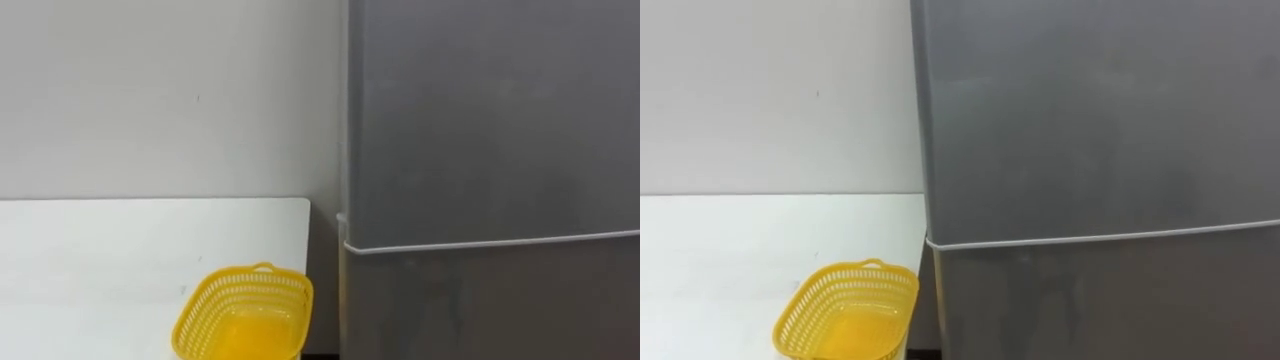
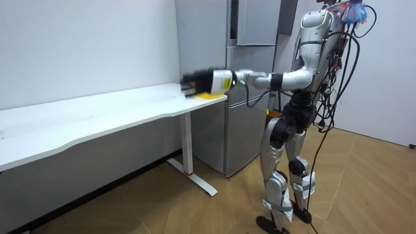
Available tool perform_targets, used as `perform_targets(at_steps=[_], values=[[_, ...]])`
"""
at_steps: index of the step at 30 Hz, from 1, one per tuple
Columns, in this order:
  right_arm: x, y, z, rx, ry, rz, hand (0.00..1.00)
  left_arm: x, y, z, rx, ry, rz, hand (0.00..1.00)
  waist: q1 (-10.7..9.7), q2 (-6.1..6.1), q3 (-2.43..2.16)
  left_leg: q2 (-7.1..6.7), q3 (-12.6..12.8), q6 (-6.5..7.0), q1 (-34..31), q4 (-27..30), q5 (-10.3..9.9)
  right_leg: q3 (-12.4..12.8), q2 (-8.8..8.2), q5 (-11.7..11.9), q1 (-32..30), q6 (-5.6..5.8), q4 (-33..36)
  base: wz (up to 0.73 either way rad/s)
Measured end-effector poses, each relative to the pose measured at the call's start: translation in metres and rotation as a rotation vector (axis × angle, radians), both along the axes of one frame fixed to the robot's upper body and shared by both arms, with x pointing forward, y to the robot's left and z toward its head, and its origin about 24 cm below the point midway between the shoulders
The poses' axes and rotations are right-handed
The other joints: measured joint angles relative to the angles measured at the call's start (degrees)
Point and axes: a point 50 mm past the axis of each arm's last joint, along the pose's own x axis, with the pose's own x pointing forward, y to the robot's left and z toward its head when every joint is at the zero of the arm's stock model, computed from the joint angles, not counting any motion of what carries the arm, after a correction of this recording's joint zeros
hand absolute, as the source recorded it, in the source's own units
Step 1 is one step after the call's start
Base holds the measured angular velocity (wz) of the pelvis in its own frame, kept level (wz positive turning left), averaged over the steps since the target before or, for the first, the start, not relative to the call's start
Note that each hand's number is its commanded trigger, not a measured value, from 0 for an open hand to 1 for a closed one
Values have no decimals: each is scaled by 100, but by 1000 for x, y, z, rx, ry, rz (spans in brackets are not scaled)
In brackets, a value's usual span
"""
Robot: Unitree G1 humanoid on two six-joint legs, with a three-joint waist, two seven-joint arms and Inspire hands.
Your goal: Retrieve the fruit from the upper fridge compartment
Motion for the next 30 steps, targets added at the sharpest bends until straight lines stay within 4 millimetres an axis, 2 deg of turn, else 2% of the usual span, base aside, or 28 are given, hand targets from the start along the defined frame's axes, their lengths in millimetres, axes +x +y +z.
perform_targets(at_steps=[3,9,11,15,20,21,24,30], values=[[-2,0,0,19,27,15,0,4,-9,31,82,-124,-96,0,-114,41,9,-7,-26,0,-10,6,0,-19,0,0,0,0,6,5],[-4,3,-1,69,63,25,0,22,-29,69,153,-309,-337,0,-246,46,10,-16,-30,2,-60,21,3,-36,-9,0,-17,0,-6,1],[-4,3,-1,72,73,32,0,27,-38,76,171,-335,-426,0,-270,44,9,-18,-24,5,-27,20,6,-20,-12,0,-9,0,4,-2],[-7,2,-1,71,105,22,0,40,-55,79,169,-323,-641,0,-311,57,4,-17,7,6,-1,17,7,11,-19,0,-4,0,7,-5],[-5,2,-2,81,131,17,0,53,-70,83,209,-296,-825,0,-425,80,1,-9,26,7,-25,24,7,31,-13,0,-23,0,16,0],[-5,2,-2,82,141,15,0,57,-75,85,226,-290,-870,0,-424,98,-19,-3,30,7,-88,22,6,30,-9,0,-23,0,22,0],[0,1,-1,82,143,15,0,63,-84,89,288,-269,-964,0,-440,140,-36,24,105,0,-150,46,10,61,1,0,-111,-1,47,-8],[1,-2,-1,79,145,17,0,66,-100,93,301,-291,-1148,0,-583,163,-32,26,121,-1,-154,113,11,52,-3,0,-112,-1,40,-1]])
